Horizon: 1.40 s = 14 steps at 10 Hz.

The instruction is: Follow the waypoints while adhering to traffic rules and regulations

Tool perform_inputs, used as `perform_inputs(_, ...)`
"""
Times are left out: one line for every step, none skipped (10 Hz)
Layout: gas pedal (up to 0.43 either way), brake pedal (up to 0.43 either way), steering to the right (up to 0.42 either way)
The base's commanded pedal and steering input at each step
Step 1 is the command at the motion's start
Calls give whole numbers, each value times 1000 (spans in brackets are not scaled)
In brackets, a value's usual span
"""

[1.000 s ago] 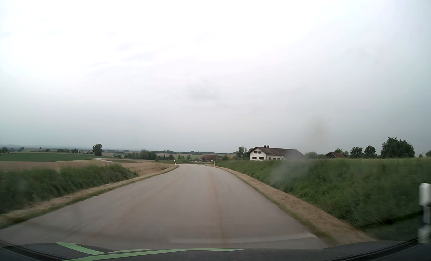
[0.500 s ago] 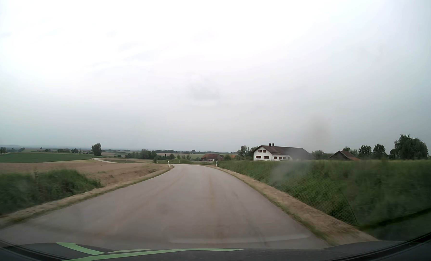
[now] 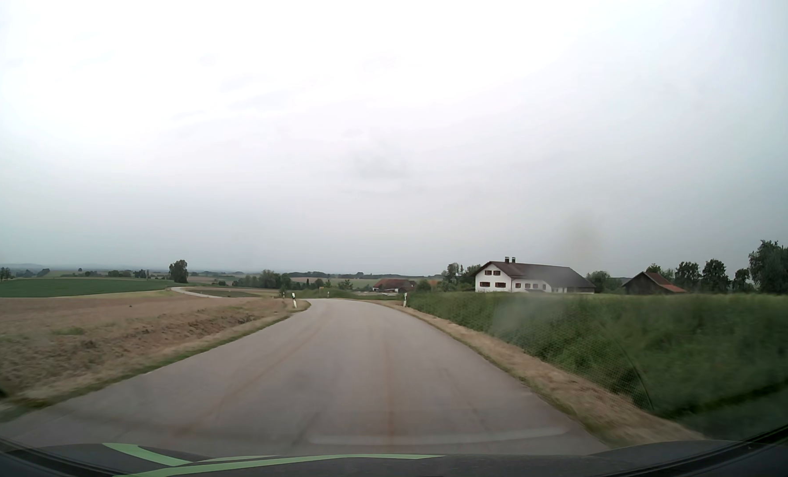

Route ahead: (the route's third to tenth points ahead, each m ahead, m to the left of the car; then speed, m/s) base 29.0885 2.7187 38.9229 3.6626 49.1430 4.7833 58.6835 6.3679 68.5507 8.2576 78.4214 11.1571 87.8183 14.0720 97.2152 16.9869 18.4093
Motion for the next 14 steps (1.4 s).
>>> perform_inputs(67,0,-12)
perform_inputs(67,0,-13)
perform_inputs(67,0,-14)
perform_inputs(67,0,-14)
perform_inputs(67,0,-14)
perform_inputs(67,0,-14)
perform_inputs(67,0,-14)
perform_inputs(67,0,-15)
perform_inputs(67,0,-16)
perform_inputs(67,0,-16)
perform_inputs(67,0,-17)
perform_inputs(67,0,-17)
perform_inputs(67,0,-17)
perform_inputs(67,0,-17)
